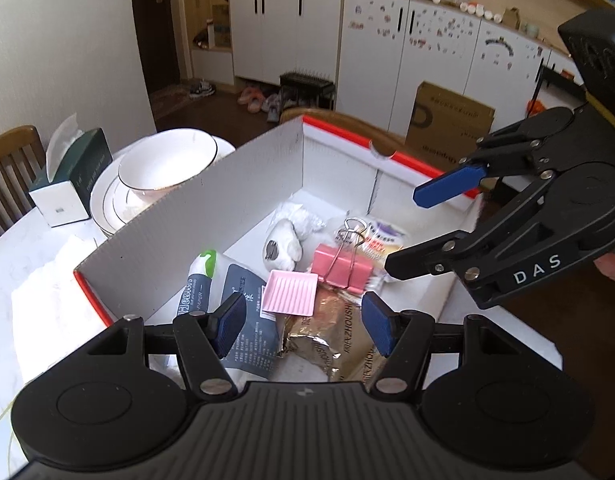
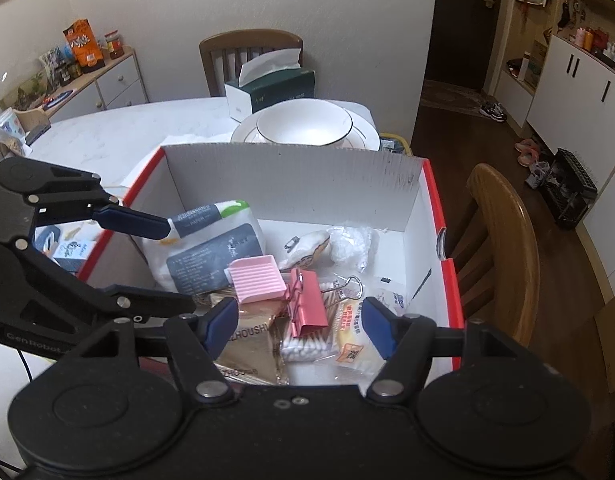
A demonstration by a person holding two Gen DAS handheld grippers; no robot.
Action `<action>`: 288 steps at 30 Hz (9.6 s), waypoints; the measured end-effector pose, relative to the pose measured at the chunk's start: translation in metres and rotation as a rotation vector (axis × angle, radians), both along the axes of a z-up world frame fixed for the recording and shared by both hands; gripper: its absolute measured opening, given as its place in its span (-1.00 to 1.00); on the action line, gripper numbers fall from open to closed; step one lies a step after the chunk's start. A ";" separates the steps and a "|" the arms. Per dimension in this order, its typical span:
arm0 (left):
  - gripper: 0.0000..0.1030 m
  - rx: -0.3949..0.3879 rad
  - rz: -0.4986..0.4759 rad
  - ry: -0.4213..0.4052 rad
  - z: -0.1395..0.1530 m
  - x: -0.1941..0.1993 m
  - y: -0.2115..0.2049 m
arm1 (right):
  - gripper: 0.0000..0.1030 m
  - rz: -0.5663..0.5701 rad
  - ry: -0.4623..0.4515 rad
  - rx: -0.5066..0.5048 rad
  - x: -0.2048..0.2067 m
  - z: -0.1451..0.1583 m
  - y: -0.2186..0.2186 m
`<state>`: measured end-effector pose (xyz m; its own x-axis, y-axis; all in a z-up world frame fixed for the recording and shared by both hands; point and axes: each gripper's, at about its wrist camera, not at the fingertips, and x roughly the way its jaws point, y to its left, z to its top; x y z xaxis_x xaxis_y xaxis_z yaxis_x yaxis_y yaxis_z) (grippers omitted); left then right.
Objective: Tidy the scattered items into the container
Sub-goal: 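Open both tools and withdraw them from the box toward the table, then grasp the snack pouch with the left tool while the right tool grasps the milk carton, then carry the snack pouch and milk carton with both tools over the red box, then lower the pouch and carton into the box and open both tools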
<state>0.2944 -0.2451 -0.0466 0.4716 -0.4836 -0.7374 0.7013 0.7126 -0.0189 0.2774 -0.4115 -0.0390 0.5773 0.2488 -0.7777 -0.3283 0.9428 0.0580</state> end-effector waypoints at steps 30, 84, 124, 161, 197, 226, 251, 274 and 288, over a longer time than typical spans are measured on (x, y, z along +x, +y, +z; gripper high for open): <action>0.40 -0.222 0.106 -0.070 0.039 -0.059 0.112 | 0.60 -0.005 -0.082 0.099 -0.042 0.041 0.077; 1.00 -0.090 0.102 -0.004 -0.062 -0.040 0.291 | 0.62 0.162 0.023 -0.024 -0.012 -0.021 0.273; 0.41 0.007 0.076 -0.030 -0.103 -0.013 0.281 | 0.45 0.480 0.108 -0.126 0.036 -0.074 0.305; 0.17 -0.040 0.417 0.087 -0.089 -0.041 0.310 | -0.46 0.315 0.139 -0.090 -0.008 -0.075 0.308; 0.12 -0.163 0.360 0.126 -0.042 -0.095 0.256 | -0.46 0.150 0.110 0.006 -0.090 -0.014 0.231; 0.12 -0.247 0.202 -0.019 0.047 -0.064 0.119 | -0.46 0.033 -0.042 0.005 -0.067 0.037 0.085; 0.12 -0.096 0.099 -0.046 0.022 0.027 -0.013 | -0.46 -0.069 -0.005 -0.040 0.046 -0.002 -0.013; 0.12 0.036 0.115 0.090 -0.039 0.066 -0.036 | -0.46 0.050 0.082 -0.118 0.081 -0.046 0.011; 0.28 0.057 0.111 0.177 -0.046 0.072 -0.036 | -0.33 0.033 0.091 -0.112 0.084 -0.046 0.009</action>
<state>0.3660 -0.2815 -0.0929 0.3805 -0.3909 -0.8381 0.6075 0.7890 -0.0922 0.3617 -0.4025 -0.0846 0.4956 0.1755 -0.8506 -0.3577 0.9337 -0.0158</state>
